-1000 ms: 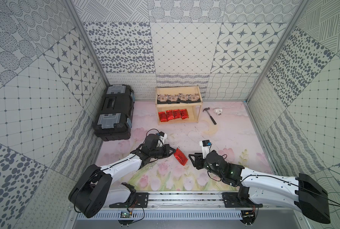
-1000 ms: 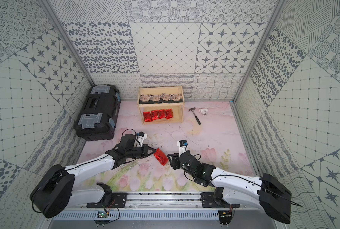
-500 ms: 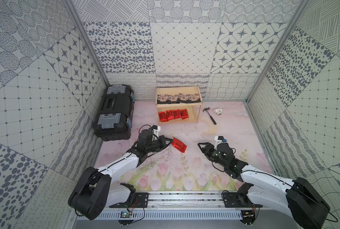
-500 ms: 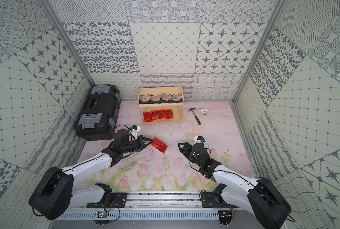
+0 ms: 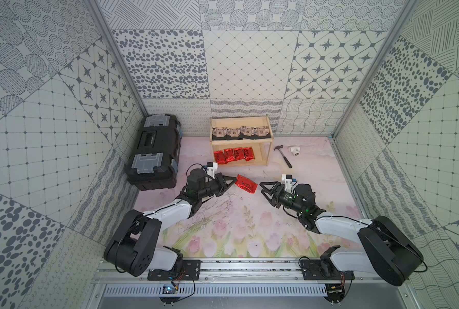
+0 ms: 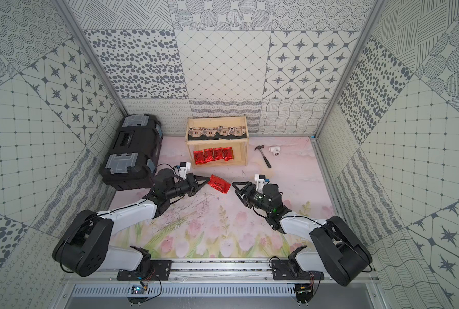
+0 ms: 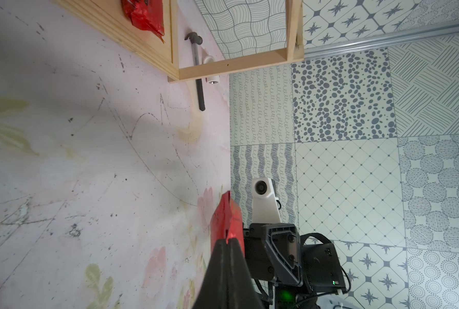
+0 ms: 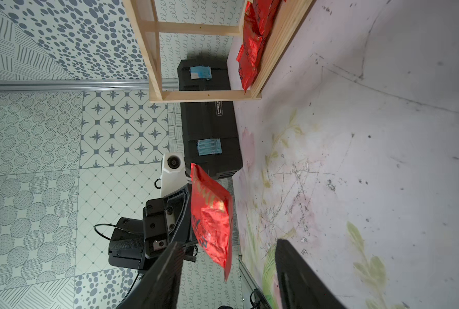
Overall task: Place the tea bags on the shelf by color
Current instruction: Pick up the tea bag from the center of the board.
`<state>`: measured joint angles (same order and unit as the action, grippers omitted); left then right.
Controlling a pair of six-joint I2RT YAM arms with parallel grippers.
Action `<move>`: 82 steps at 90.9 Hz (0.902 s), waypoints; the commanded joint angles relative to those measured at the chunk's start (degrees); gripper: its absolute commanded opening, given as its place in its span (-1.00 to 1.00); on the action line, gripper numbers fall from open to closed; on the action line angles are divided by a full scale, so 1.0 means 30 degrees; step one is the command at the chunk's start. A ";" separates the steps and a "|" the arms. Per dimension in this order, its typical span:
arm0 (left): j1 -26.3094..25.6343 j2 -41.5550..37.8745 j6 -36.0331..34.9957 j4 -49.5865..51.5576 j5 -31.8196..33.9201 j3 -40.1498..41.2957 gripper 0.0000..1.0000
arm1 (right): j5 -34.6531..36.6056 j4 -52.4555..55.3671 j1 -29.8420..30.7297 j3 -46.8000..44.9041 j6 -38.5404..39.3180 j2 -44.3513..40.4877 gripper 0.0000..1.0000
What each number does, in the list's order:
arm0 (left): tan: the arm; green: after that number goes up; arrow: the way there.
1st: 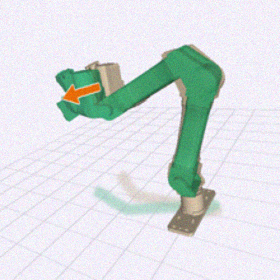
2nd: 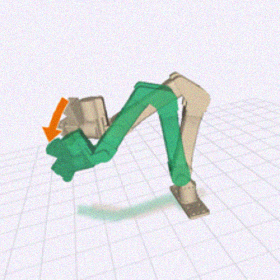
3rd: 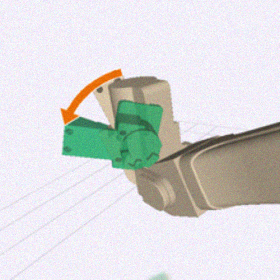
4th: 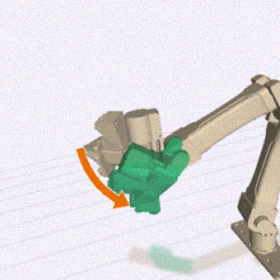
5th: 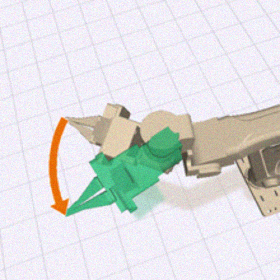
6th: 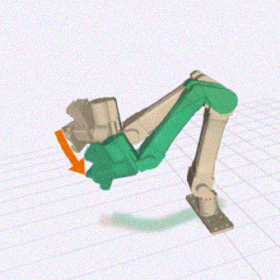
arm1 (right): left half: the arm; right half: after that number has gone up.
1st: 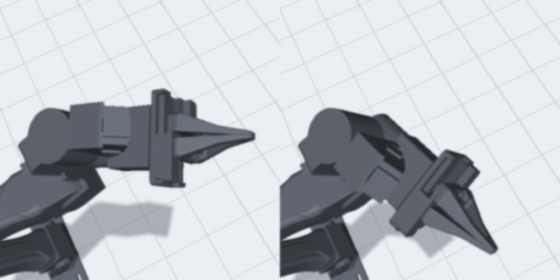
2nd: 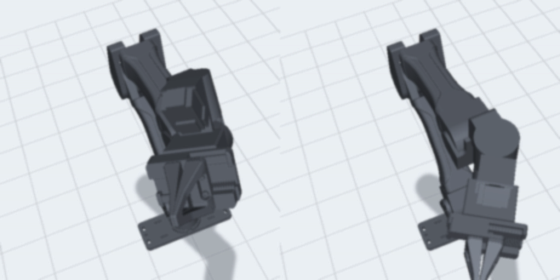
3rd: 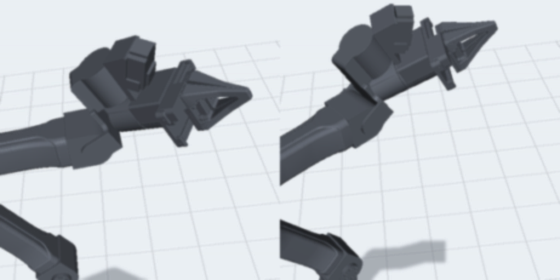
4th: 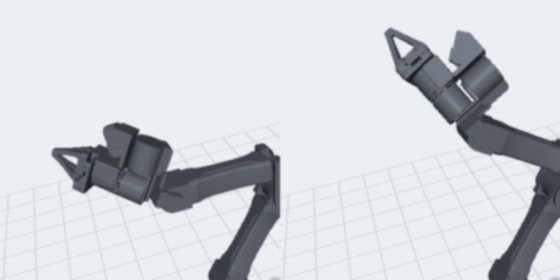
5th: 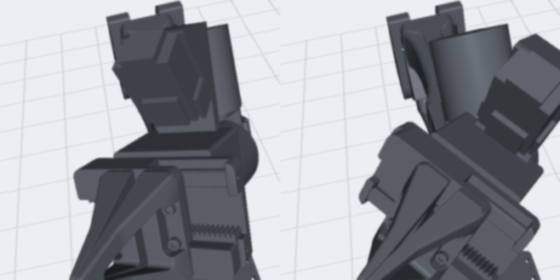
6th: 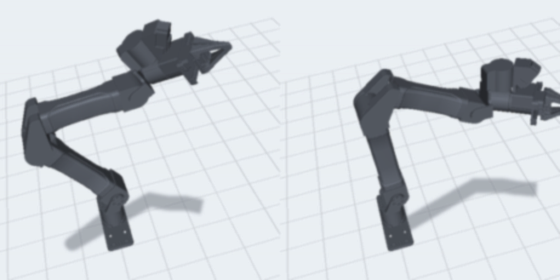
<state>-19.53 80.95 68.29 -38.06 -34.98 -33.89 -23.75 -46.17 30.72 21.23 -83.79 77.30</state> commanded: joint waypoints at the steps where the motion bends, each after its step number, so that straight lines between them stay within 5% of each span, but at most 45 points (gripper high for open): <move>1: 0.0116 -0.0174 0.1369 -0.3099 -0.1103 -0.0210 -1.00 | -0.1722 -0.3646 -0.0162 0.0092 -0.0685 0.0597 0.04; 25: 0.0123 -0.0253 0.1953 -0.4049 -0.1310 0.0017 -1.00 | -0.2145 -0.3853 -0.0266 0.0886 -0.0761 0.0944 -0.25; 61: 0.0123 -0.0498 0.2392 -0.4446 -0.1504 -0.0100 -1.00 | -0.2907 -0.2911 -0.0174 0.2031 -0.0686 0.0842 -0.39; 82: 0.0124 -0.0557 0.2311 -0.4225 -0.1494 -0.0158 -1.00 | -0.2750 -0.2772 -0.0162 0.1891 -0.0640 0.0388 -0.72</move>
<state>-19.33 79.81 75.00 -46.09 -37.91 -33.82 -31.68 -53.28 30.13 26.24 -86.43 79.22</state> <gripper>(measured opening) 0.068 0.174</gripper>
